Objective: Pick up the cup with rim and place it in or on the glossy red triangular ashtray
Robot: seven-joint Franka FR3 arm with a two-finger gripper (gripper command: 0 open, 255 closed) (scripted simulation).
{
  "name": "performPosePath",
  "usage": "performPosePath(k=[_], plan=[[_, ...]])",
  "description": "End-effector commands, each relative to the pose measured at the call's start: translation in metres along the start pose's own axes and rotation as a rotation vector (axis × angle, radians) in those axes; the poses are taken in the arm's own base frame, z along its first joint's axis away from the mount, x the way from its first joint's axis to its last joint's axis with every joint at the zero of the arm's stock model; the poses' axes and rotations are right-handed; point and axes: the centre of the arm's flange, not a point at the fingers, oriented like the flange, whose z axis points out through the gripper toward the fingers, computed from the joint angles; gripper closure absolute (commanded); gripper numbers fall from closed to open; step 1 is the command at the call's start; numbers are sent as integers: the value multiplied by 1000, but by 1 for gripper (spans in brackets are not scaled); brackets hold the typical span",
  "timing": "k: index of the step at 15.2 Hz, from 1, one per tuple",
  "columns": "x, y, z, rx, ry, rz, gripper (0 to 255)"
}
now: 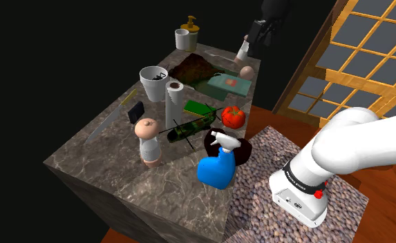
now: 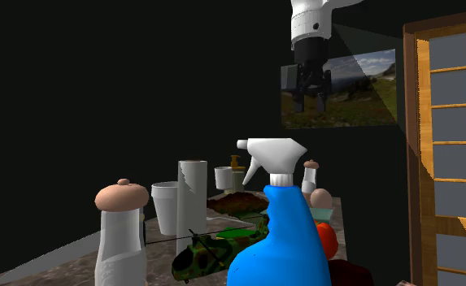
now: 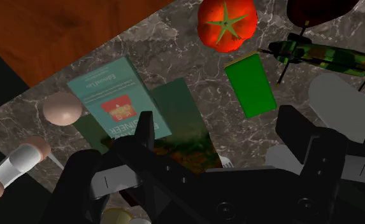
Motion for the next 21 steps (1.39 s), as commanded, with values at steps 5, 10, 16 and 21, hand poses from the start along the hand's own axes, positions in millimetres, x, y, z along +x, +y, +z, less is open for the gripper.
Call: performPosePath(k=[5, 10, 16, 21], plan=[[38, -32, 19, 2, -5, 0, 0], [85, -73, 43, 5, -12, -1, 0], [141, -121, 73, 8, -20, -1, 0], [187, -162, 98, 11, -27, -2, 0]])
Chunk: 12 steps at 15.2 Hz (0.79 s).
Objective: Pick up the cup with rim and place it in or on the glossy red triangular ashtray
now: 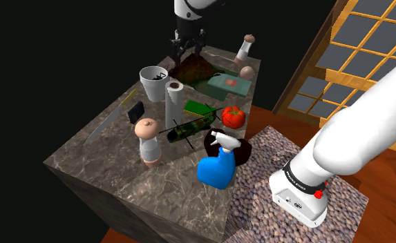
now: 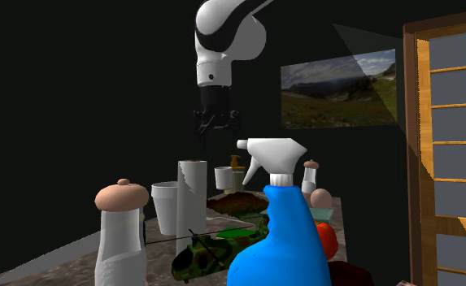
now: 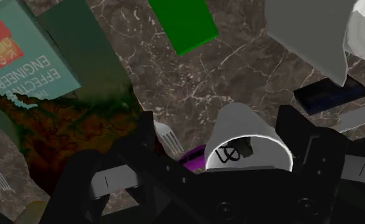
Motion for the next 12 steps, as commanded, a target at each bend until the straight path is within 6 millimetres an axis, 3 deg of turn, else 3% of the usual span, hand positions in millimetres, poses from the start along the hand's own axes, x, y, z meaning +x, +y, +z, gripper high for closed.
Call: performPosePath(k=[1, 12], plan=[[17, -18, 12, 2, -3, 0, 0], [120, -107, 65, 8, -18, -1, 0]])
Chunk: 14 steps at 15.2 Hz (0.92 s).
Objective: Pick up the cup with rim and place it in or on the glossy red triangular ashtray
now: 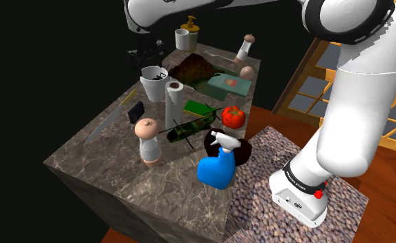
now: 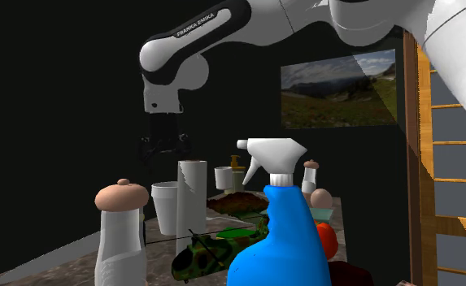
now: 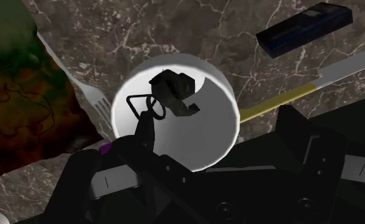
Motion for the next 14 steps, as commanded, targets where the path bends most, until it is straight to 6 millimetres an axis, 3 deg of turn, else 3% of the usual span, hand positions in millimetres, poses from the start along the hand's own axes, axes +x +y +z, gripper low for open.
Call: performPosePath(k=[1, 3, 10, 14], plan=[[17, -16, 11, 1, -2, 0, 0], [29, -27, 17, 2, -4, 0, 0], [29, -27, 57, 2, -4, 0, 0], [29, -27, 57, 2, -4, 0, 0]])
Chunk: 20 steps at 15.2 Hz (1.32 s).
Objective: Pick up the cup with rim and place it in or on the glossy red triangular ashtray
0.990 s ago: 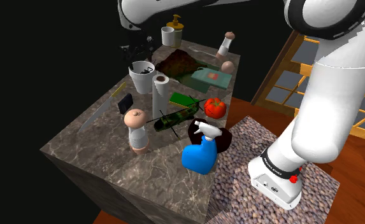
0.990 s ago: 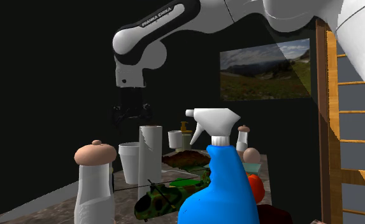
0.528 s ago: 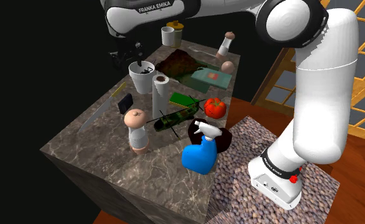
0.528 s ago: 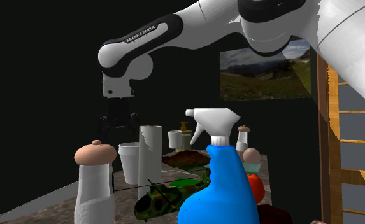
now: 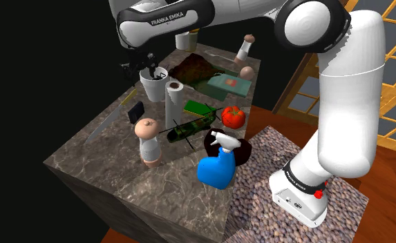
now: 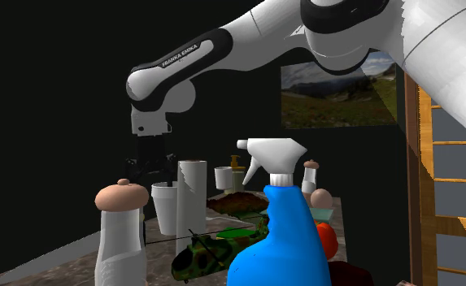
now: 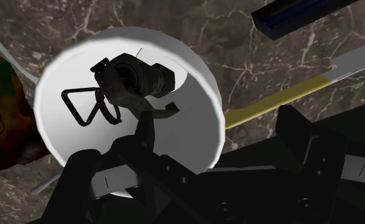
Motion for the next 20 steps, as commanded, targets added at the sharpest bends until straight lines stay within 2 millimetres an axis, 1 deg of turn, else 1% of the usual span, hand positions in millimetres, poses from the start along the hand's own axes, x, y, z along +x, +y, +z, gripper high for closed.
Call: performPosePath(k=[1, 4, 5, 14, 20], plan=[[0, 0, 0, 0, 0, 0, 0], [0, 0, 0, 0, 0, 0, 0], [0, 0, 0, 0, 0, 0, 255], [0, 0, 0, 0, 0, 0, 255], [1, 3, -31, 0, 0, 0, 255]])
